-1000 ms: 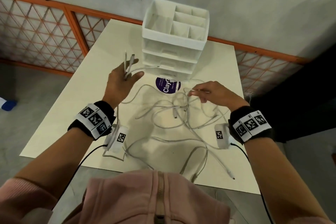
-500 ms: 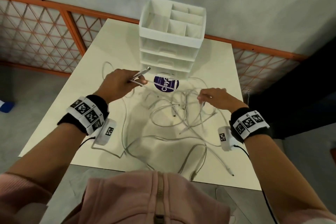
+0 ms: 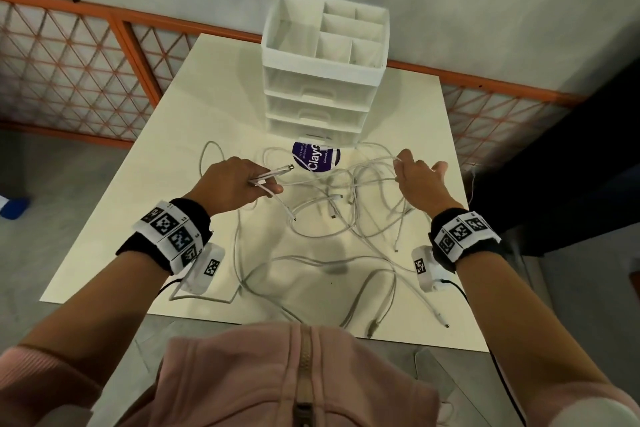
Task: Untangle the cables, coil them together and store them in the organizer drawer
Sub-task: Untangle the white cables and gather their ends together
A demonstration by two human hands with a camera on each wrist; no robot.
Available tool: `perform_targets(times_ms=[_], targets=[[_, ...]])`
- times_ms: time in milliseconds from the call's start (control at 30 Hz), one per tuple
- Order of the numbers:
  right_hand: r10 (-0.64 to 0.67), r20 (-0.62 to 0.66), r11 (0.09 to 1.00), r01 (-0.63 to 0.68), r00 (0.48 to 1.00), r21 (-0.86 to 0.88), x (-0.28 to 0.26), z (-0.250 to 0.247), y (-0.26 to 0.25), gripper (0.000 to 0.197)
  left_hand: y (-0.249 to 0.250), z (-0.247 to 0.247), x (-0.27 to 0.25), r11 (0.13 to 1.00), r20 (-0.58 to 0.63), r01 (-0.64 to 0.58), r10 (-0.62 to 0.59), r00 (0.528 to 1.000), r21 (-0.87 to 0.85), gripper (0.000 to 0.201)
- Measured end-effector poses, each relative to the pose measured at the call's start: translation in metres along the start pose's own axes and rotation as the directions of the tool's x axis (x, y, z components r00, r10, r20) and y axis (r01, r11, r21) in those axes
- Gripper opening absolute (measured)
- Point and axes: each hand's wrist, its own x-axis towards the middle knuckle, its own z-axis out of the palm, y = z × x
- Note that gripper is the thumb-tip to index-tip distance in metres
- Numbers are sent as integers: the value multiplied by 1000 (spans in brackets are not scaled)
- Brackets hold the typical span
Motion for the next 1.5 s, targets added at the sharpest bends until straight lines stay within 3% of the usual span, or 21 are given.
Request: perform_targets(times_ms=[67, 100, 133, 200, 267, 333, 400, 467, 533, 600, 667, 733, 833, 900, 1033, 1100, 1233, 1300, 1367, 1500], targets=[[6, 7, 994, -7, 1000, 106, -2, -2, 1, 50, -2, -1, 0, 1000, 23, 1, -2, 1000, 7, 23], [-13, 31, 970, 5, 999, 243, -2, -4, 4, 37, -4, -1, -1, 1000, 42, 11, -11, 999, 7, 21], [-39, 79, 907, 2, 996, 421, -3, -8, 7, 25, -7, -2, -3, 1000, 65, 27, -27, 998, 8, 20], [-75, 116, 680, -35, 990, 732, -5, -14, 12, 15, -13, -3, -6, 999, 112, 53, -53, 992, 3, 18], [-17, 61, 549, -42, 998, 835, -9, -19, 18, 15, -18, -1, -8, 997, 170, 64, -58, 984, -31, 11], [-50, 90, 570, -46, 995, 820, -18, -17, 24, 19, -22, 4, -7, 997, 248, 70, -57, 967, -44, 3], [-171, 270, 663, -93, 948, 743, -32, -9, 31, 21, -25, 11, -6, 997, 398, 66, -49, 916, -30, 2], [-235, 563, 784, -188, 792, 591, -49, 4, 36, 17, -27, 21, -6, 997, 597, 50, 0, 802, -67, 12], [-150, 740, 848, -299, 656, 437, -67, 21, 40, 13, -27, 30, -7, 993, 698, 47, 43, 715, -108, 8], [-55, 756, 849, -367, 652, 379, -78, 36, 43, 9, -23, 36, -9, 988, 726, 76, 47, 686, -136, 28], [-21, 741, 846, -384, 671, 371, -79, 43, 43, 7, -10, 38, -8, 980, 723, 143, 4, 691, -142, 26], [20, 690, 848, -378, 724, 372, -72, 46, 40, 8, 2, 33, -9, 982, 712, 135, 2, 702, -135, 29], [148, 531, 791, -423, 834, 443, -63, 55, 34, 21, 8, 29, -7, 970, 635, 96, 71, 769, -223, 30], [200, 499, 792, -439, 843, 425, -61, 64, 28, 30, 8, 28, -6, 964, 582, 113, 49, 812, -240, 33], [136, 515, 879, -343, 846, 332, -55, 64, 16, 14, 13, 27, -4, 912, 484, 217, -25, 875, -347, 39], [105, 477, 853, -325, 872, 407, -42, 45, 13, 8, 13, 24, -2, 868, 427, 250, -50, 903, -429, 44], [-40, 164, 815, -63, 986, 577, -10, -30, -2, 14, 15, 16, 3, 807, 231, 203, -85, 969, -554, 38], [-192, 105, 758, 80, 976, 647, -4, -76, -21, 15, 19, 13, 5, 789, 98, 93, -41, 994, -607, 26], [-337, 123, 676, 149, 934, 722, -3, -111, -46, 15, 25, 9, 7, 739, 4, -15, 24, 1000, -674, 16], [-419, 22, 450, 186, 908, 873, -5, -140, -95, 22, 36, 7, 12, 654, -20, -83, 103, 994, -752, 18]])
